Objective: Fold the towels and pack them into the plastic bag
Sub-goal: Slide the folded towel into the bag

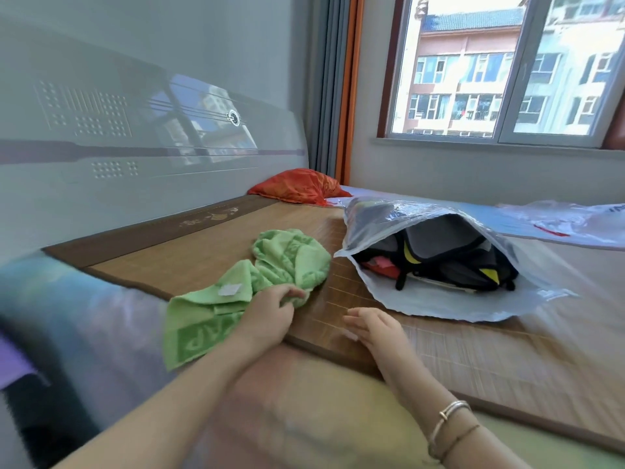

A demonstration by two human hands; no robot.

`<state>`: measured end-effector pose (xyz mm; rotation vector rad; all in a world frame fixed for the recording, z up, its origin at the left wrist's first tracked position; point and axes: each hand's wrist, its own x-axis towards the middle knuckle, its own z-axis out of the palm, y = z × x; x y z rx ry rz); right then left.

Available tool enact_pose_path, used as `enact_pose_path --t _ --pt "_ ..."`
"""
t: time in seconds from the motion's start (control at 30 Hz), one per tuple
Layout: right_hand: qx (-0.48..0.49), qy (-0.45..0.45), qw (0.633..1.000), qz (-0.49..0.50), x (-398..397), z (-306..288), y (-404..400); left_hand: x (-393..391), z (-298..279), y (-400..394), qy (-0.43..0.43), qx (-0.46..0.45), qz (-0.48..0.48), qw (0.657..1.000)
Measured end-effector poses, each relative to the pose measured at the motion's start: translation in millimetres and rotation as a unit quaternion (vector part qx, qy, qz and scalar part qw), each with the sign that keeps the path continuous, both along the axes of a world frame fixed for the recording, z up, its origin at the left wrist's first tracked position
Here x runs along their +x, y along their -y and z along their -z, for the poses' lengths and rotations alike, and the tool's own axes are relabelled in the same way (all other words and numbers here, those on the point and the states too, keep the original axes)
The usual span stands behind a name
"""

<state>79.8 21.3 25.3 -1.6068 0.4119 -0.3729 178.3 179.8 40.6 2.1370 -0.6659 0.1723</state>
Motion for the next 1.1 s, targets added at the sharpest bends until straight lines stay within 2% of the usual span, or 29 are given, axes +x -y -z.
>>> enact_pose_path --t 0.07,0.1,0.23,0.33,0.47,0.57,0.63,0.7,0.83,0.97,1.03,1.1 --pt "0.189 0.012 0.982 -0.006 -14.7 -4.7 -8.6 -39.6 -8.9 5.4 -0.008 -0.053 0.046 0.998" --pt "0.241 0.008 0.970 -0.012 -24.3 -7.0 -12.1 -58.7 -12.2 8.6 -0.026 -0.066 0.079 0.994" --pt "0.293 -0.003 0.955 -0.041 -66.4 -1.7 -14.0 -123.4 -13.0 19.0 -0.123 -0.052 0.220 0.966" --pt "0.242 -0.016 0.970 0.013 -93.6 4.8 -1.8 -151.7 -0.4 30.6 -0.128 -0.034 0.216 0.967" --pt "0.157 -0.025 0.986 0.049 -114.9 -0.5 14.6 -137.7 19.2 34.1 -0.057 -0.013 0.016 0.998" --pt "0.118 -0.036 0.991 0.045 -117.9 1.3 20.4 -116.6 43.4 29.0 -0.063 0.013 -0.088 0.994" --pt "0.091 -0.047 0.994 0.043 -115.7 2.5 22.2 -106.8 53.0 22.6 -0.068 0.087 -0.126 0.986" --pt "0.092 -0.056 0.993 0.043 -112.3 2.5 22.7 -94.5 60.1 12.7 -0.121 0.110 -0.148 0.975" --pt "0.071 -0.058 0.995 0.030 -110.4 -0.8 23.8 -82.1 63.0 0.8 -0.210 0.054 -0.099 0.971" --pt "0.013 -0.064 0.995 0.075 -112.4 -5.0 28.5 -96.8 47.6 -0.1 -0.294 -0.056 -0.059 0.952" --pt "0.018 -0.032 0.993 0.115 -115.3 -8.3 35.7 -99.5 39.4 -1.3 -0.318 -0.106 -0.050 0.941" --pt "0.079 0.038 0.985 0.146 -122.5 -16.1 44.1 -103.6 24.7 -3.8 -0.321 -0.178 -0.023 0.930"
